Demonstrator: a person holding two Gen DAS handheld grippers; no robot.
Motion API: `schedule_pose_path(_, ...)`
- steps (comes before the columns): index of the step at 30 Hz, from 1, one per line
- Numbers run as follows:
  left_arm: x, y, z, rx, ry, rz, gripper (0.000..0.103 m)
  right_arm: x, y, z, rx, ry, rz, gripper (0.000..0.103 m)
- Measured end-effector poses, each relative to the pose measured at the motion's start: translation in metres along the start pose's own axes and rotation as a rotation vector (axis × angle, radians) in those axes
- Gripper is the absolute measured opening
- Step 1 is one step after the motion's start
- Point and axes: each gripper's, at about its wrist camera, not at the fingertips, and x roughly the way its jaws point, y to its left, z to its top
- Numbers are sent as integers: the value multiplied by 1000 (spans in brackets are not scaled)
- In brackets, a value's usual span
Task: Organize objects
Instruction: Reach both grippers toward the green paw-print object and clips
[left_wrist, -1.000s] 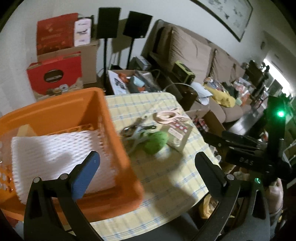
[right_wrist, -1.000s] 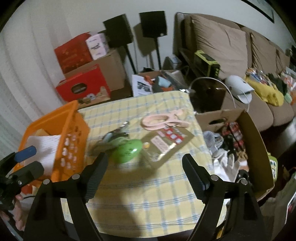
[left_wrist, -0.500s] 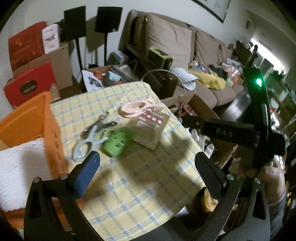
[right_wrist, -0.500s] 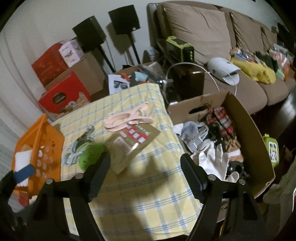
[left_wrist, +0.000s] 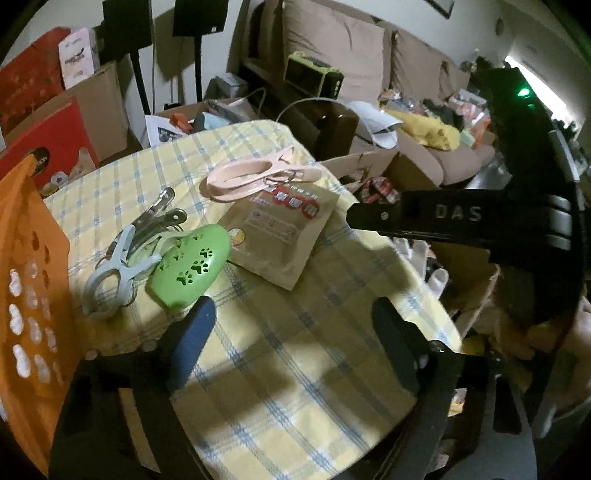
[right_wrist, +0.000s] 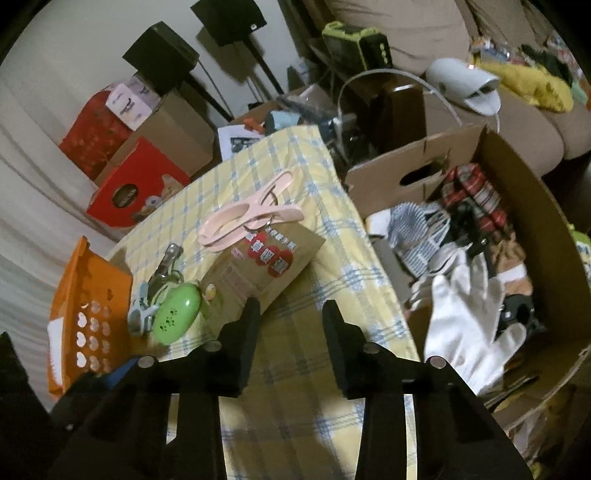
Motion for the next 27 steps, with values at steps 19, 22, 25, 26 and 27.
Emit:
schedule_pose_path(19,40,0,9,81,28,81,63,36,8,5,35,75,90,32)
schedule_pose_path(22,44,3,9,77,36,75,63,42,7,5,56,87,109,30)
schedule_pose_path(25,48,5,10,75,40,71,63,44,3,5,88,86,149,26)
schedule_pose_path(26,50,6,10,73,43,70,63,44,1,5,100,83,167,24)
schedule_pose_path(27,52,7,11,70,47,69,62,44,0,5,112,81,185,22)
